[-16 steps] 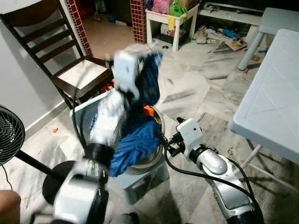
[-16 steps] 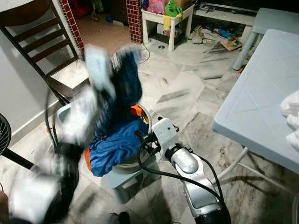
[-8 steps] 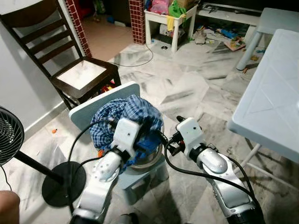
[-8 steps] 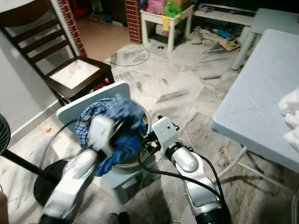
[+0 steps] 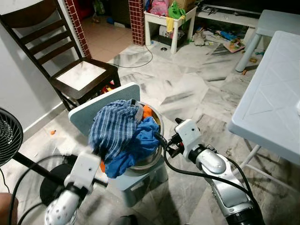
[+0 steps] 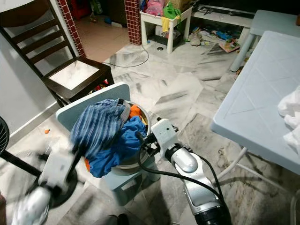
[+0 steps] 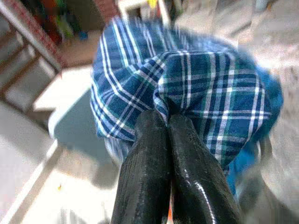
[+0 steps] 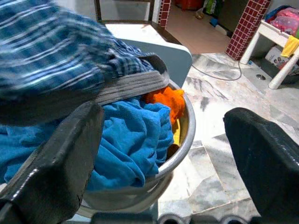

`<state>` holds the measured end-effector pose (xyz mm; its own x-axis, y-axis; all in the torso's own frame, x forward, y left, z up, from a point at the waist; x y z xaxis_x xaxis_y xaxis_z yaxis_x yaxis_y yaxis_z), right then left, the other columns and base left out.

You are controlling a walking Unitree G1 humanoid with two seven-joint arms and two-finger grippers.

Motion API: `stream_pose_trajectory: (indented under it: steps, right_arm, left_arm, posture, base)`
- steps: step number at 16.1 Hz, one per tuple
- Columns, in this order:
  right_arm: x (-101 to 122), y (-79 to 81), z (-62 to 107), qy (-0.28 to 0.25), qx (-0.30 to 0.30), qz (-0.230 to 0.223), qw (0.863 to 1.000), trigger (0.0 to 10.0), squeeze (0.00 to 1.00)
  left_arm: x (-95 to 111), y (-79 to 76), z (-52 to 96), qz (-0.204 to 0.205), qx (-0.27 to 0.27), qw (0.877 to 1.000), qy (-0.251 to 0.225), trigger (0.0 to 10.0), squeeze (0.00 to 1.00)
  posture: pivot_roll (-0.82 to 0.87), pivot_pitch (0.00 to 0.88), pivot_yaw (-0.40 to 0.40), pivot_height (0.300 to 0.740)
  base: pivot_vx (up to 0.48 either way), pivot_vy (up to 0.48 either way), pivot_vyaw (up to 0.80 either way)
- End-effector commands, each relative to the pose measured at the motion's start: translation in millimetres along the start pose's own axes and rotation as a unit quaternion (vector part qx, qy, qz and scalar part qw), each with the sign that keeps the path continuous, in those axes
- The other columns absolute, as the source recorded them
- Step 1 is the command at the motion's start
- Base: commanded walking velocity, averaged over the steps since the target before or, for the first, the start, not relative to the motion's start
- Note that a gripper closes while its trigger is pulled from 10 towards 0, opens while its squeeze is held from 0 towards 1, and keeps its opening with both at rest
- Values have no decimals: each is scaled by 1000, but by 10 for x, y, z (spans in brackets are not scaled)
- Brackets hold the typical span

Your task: Hang hanger

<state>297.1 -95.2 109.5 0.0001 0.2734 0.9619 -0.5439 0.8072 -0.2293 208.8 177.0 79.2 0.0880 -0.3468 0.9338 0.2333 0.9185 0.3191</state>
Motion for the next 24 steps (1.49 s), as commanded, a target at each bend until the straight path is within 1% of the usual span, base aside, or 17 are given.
stream_pose_trajectory:
  steps: [1,2,4,5,6,7,8,9,10,11,13,16,18,19,21,22,24]
  right_arm:
    - [11,18,-16,-3,5,2,1000,10000,0]
    - [10,12,-20,-3,6,3,1000,10000,0]
    - [9,12,-35,-4,9,6,1000,10000,0]
    - [10,12,-41,-4,10,7,1000,10000,0]
    - [9,11,-46,-4,10,8,1000,10000,0]
    - [7,11,-49,-3,10,9,1000,10000,0]
    - [8,9,-54,-3,9,10,1000,10000,0]
    - [7,11,-54,-3,9,10,1000,10000,0]
    - [2,14,-48,-3,8,11,1000,10000,0]
    - [-5,14,-45,-3,7,11,1000,10000,0]
    - [-12,2,-44,-2,5,12,1000,10000,0]
    - [-9,0,-70,-2,4,13,1000,10000,0]
    - [-10,11,-80,-2,6,14,1000,10000,0]
    - [-13,13,-81,-2,7,14,1000,10000,0]
    - [-15,12,-93,-2,9,15,1000,10000,0]
    - [-13,12,-96,-3,9,15,1000,10000,0]
    - [18,21,-121,-7,9,15,1000,10000,0]
  left_arm:
    - [-70,69,29,12,23,999,22,0,0]
    - [-123,87,39,39,40,998,42,0,0]
    - [-158,85,-26,79,48,994,63,0,0]
    - [-187,37,-56,110,39,989,90,0,0]
    - [-213,6,-68,121,31,986,111,0,0]
    - [-215,-11,-83,131,28,984,120,1373,0]
    - [-181,-17,-121,147,26,981,122,10000,0]
    - [-167,-12,-137,151,30,980,125,10000,478]
    - [-161,-33,-150,164,28,976,139,10000,1000]
    - [-154,-82,-145,174,16,972,157,10000,1000]
    - [-135,-137,-91,172,10,970,173,10000,1000]
    - [-135,-104,37,67,12,983,171,10000,1000]
    - [-5,-4,49,-21,33,991,128,10000,1000]
    - [53,16,47,-34,39,992,113,10000,1000]
    - [398,98,-64,-59,68,995,32,10000,1000]
    - [442,107,-90,-60,69,996,23,10000,1000]
    - [483,215,-430,-55,60,997,16,10000,1000]
  posture:
    - [11,87,43,740]
    - [12,88,35,740]
    - [13,86,30,740]
    - [13,86,30,740]
    - [14,83,30,740]
    - [14,83,30,740]
    - [10,84,35,740]
    - [10,84,35,740]
    - [10,84,35,740]
    - [6,82,38,740]
    - [11,81,39,740]
    - [18,79,37,740]
    - [26,79,31,740]
    - [26,79,31,740]
    - [31,78,26,740]
    - [31,78,26,740]
    - [19,77,22,740]
  base:
    - [0,0,0]
    - [0,0,0]
    - [0,0,0]
    - [0,0,0]
    - [0,0,0]
    - [0,0,0]
    - [0,0,0]
    - [0,0,0]
    - [0,0,0]
    - [0,0,0]
    - [0,0,0]
    - [0,0,0]
    - [0,0,0]
    - [0,0,0]
    - [0,0,0]
    - [0,0,0]
    - [0,0,0]
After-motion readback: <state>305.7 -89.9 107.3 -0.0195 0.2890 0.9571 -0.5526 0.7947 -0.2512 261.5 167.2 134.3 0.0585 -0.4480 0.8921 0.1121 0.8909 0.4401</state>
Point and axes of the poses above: a point about 5 cm out from each wrist's last joint towards the gripper, its own z axis pointing back from the gripper into the wrist, its own x axis along the axis of the wrist's last joint, y = z × x, the point moved 1 cm from there along -z, pointing out of the wrist towards the gripper
